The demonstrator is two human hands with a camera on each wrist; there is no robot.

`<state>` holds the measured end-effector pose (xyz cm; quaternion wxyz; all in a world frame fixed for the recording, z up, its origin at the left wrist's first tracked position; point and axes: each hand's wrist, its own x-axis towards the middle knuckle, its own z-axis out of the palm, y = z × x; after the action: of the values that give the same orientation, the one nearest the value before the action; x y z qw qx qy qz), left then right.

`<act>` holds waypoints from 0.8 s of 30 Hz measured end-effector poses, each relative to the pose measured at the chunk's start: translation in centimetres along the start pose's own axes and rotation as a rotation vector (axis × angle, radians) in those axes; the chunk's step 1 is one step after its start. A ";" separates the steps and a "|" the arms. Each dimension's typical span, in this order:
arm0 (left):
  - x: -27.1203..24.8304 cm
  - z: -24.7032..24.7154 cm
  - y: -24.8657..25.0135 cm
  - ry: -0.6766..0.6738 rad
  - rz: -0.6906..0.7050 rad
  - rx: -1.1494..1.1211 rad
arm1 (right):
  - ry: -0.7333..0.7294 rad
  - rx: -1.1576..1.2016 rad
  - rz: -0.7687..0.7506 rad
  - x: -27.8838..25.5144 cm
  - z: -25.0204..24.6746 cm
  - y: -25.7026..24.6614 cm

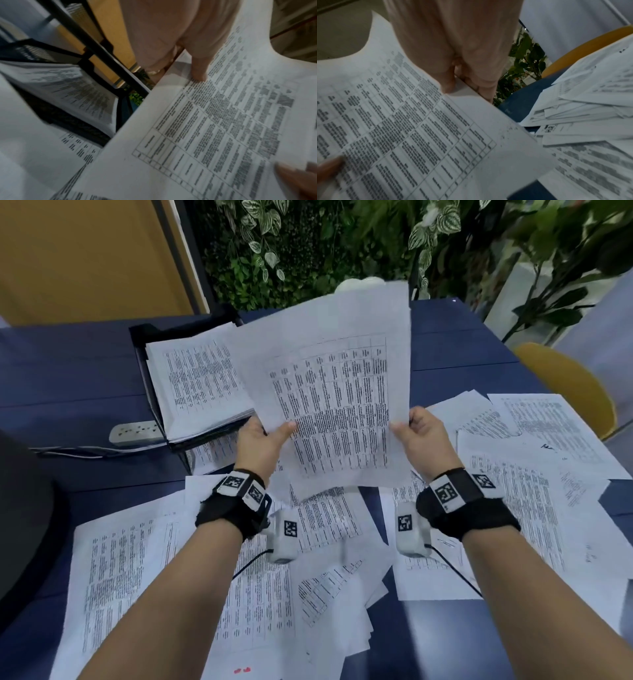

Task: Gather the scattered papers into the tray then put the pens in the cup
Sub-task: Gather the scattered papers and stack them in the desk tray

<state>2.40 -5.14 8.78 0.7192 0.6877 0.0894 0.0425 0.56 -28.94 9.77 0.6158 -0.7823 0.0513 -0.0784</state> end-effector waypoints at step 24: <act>-0.3 0.8 -3.8 -0.146 -0.032 0.205 | 0.032 -0.049 0.226 -0.5 1.0 5.3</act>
<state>1.98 -6.18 5.09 0.6503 0.7574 0.0515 -0.0285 0.36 -29.15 4.32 0.6005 -0.7850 0.1508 -0.0197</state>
